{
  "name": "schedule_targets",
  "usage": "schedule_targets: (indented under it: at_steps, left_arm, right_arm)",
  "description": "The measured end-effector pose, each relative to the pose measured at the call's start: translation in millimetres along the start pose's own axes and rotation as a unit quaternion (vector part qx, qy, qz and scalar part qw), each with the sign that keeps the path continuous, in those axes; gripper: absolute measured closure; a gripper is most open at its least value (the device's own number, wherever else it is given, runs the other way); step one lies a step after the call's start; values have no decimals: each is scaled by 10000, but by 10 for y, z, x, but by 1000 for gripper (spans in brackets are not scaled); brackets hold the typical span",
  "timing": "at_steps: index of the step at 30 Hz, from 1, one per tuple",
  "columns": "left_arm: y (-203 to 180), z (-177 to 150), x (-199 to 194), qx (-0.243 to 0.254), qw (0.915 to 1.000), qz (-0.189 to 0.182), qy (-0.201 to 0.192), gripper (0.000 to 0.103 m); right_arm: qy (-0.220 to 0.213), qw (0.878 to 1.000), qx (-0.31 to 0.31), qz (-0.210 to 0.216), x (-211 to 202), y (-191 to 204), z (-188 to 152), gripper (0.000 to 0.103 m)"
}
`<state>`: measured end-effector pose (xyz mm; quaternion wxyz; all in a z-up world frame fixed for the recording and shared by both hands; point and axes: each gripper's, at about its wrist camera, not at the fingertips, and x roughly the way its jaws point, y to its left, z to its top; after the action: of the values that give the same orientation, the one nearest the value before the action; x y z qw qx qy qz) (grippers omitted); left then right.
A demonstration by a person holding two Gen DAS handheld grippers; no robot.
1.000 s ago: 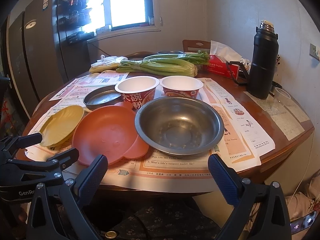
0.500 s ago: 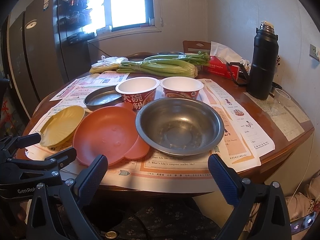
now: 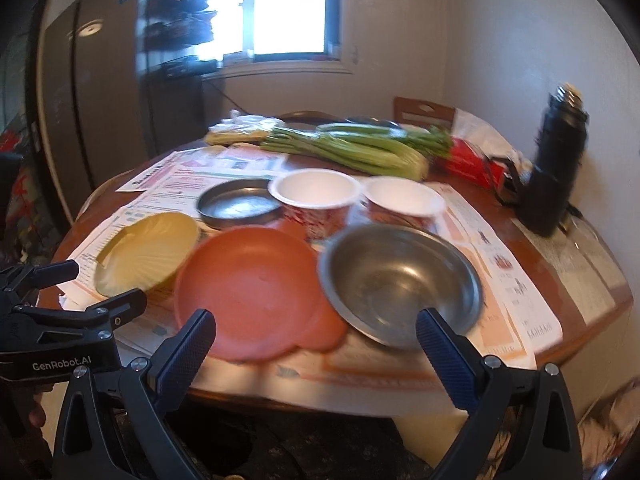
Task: Organize plates and bowls
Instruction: 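Move the left tool to the yellow shell plate and grasp its rim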
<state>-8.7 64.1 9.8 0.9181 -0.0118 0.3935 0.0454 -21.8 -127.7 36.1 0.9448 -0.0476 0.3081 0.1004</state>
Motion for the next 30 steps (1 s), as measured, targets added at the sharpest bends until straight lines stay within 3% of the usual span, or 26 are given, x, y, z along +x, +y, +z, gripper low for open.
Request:
schedule_targets:
  at_steps: [4,8,15,18,21,24,27,30]
  left_arm:
    - [357,4,-2,-416,9989,125,-149,2]
    - [593,-9,59,-599,9979,258,-53,2]
    - [829,27,293,-900,9953,-106,356,2]
    - [836,54,381,-888,9949,-57,479,2]
    - [851,82,479,-950,9935,-175,600,2]
    - [872,90,586,-1032,9916,-260,740,2]
    - [855,94,641,-1108,9906,-202,777,2]
    - [817,110,650,-1026,9919,-135,737,3]
  right_arm:
    - [-81,9993,-164,328,85,193,208,2]
    - [-129,9970,-420,639,212,400,410,2]
    - [109,9919,-813,974,607,773,733,2]
    - [392,9857,-1016,1285,833,921,832,2]
    - [612,9829,-1156,1293,1044,1000,859,4]
    - [689,9808,-1408,1160,1194,1097,849,10]
    - [951,9757,-1328,1464,1330,1118,839,19]
    - [1107,9735,-1320,1506,1447,1137,827,30]
